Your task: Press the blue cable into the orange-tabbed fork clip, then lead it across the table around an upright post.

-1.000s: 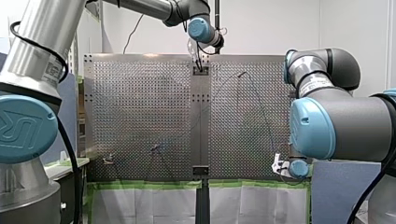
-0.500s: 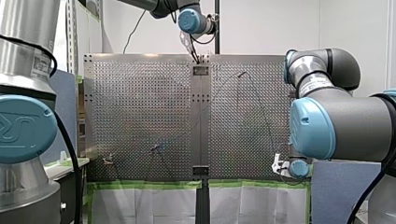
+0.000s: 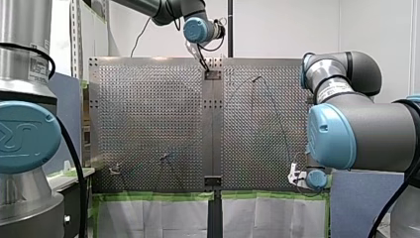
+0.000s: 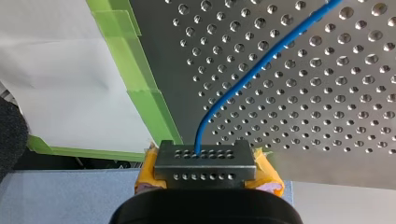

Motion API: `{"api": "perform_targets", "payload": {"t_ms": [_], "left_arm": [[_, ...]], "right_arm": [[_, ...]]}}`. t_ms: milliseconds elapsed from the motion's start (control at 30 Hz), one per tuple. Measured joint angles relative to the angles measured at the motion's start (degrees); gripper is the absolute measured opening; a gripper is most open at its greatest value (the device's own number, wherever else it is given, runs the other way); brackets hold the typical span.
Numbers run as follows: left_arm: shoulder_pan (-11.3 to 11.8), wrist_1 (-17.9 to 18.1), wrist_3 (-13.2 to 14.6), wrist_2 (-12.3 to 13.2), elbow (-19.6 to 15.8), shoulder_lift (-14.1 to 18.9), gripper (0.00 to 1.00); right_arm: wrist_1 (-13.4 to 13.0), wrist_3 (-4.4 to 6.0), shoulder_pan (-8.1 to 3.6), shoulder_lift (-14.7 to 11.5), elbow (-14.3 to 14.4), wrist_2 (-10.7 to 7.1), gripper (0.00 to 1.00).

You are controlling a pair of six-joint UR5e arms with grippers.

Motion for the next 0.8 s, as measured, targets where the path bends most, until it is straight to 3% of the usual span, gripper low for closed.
{"api": "perform_targets", "payload": {"t_ms": [367,800], "left_arm": [[0.38,6.29,-1.85,-2.5,-6.25,-4.09,1.0],[0.73,13.4,-1.95,-3.05,-13.36,-4.59,1.0]], "right_arm": [[0.08,-0.01,0.19,0.0,-0.02,0.0,0.0],[0.25,0.01,0.35,0.0,-0.22,-0.08,0.0]]}}
